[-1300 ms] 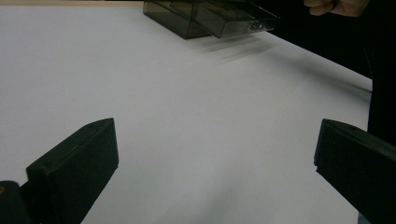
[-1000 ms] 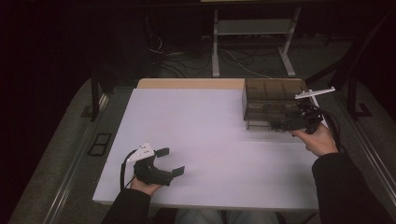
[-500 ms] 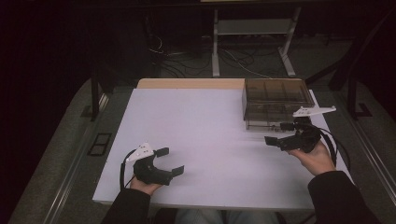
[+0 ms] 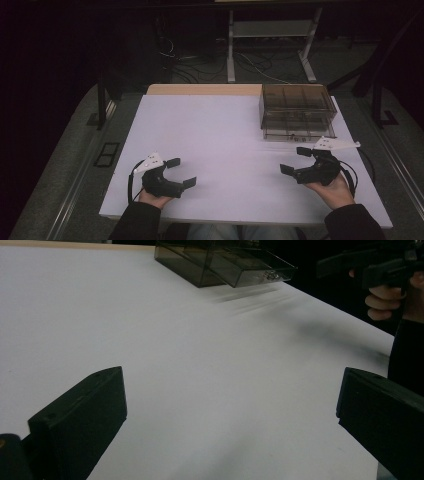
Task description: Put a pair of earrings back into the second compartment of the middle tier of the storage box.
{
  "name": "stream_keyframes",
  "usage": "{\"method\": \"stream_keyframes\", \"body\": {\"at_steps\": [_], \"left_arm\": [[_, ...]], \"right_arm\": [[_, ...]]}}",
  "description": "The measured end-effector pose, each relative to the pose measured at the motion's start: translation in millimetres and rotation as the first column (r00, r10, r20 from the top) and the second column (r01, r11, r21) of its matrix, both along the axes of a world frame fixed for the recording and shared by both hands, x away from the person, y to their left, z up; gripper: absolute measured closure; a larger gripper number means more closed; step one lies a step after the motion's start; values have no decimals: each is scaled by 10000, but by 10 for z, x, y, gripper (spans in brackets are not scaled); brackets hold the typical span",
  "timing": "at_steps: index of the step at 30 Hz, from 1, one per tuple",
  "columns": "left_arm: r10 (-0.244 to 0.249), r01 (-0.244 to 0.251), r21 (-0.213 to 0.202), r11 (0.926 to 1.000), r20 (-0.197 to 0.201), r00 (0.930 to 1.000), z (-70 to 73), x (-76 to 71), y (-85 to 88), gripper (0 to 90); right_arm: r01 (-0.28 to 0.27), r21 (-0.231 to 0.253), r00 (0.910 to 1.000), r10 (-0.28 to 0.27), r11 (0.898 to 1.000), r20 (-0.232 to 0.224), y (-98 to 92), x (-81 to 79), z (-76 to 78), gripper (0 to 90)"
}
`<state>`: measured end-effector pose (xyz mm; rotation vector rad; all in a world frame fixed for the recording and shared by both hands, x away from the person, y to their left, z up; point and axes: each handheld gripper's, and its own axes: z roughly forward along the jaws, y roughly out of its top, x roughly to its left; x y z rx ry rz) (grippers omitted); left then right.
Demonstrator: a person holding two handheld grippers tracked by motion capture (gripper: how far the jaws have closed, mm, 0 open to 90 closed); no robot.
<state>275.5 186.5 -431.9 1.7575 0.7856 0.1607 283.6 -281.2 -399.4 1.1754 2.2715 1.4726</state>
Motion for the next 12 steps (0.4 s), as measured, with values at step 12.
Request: {"method": "stream_keyframes", "body": {"at_steps": [12], "left_arm": [[-40, 41, 85, 10000, -106, 9999, -9, 12, 10, 0]], "right_arm": [[-72, 199, 9984, 83, 9998, -564, -84, -180, -278, 3]]}}
